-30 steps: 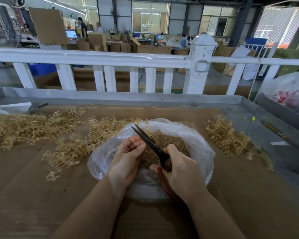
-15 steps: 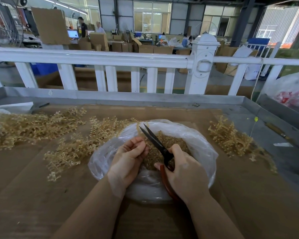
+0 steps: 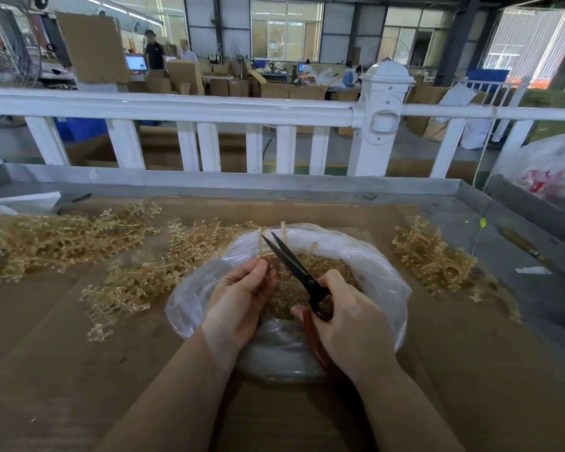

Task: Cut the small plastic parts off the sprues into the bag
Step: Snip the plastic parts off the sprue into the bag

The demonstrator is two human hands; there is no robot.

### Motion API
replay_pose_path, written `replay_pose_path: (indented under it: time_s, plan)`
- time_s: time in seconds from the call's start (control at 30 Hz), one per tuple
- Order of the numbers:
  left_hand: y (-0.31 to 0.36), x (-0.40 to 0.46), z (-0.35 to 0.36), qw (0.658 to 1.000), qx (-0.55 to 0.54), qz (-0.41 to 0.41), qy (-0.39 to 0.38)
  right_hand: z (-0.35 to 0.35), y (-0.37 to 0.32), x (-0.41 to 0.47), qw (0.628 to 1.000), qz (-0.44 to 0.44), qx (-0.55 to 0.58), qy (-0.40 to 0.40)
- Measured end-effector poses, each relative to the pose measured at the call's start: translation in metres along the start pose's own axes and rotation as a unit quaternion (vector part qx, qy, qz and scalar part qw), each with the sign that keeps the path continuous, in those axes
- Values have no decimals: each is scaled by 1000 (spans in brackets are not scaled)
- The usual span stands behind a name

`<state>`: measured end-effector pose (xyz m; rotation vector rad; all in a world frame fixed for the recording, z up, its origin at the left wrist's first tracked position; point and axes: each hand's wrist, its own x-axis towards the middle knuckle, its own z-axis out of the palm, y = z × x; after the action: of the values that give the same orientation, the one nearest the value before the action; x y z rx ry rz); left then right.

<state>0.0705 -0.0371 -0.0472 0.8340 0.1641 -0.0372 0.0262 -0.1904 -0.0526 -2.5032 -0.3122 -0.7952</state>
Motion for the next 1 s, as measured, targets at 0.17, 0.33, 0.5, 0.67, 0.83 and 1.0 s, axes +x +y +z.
replay_pose_path:
  time_s: [0.17, 0.33, 0.5, 0.67, 0.83, 1.0]
  plan:
    - [2, -1, -1, 1000, -4, -5, -5, 0, 0, 0, 1000, 1, 5, 16]
    - [3, -3, 1, 1000, 1, -14, -8, 2, 1, 0, 1000, -2, 10, 17]
    - [4, -5, 1, 1000, 1, -4, -7, 1, 2, 0, 1000, -3, 19, 20]
    - [3, -6, 2, 1000, -29, 6, -1, -2, -1, 0, 999, -31, 43, 2]
    - [3, -7, 2, 1000, -24, 13, -9, -2, 1, -1, 998, -48, 21, -29]
    - [3, -7, 1, 1000, -15, 14, -21, 0, 3, -1, 998, -49, 3, -47]
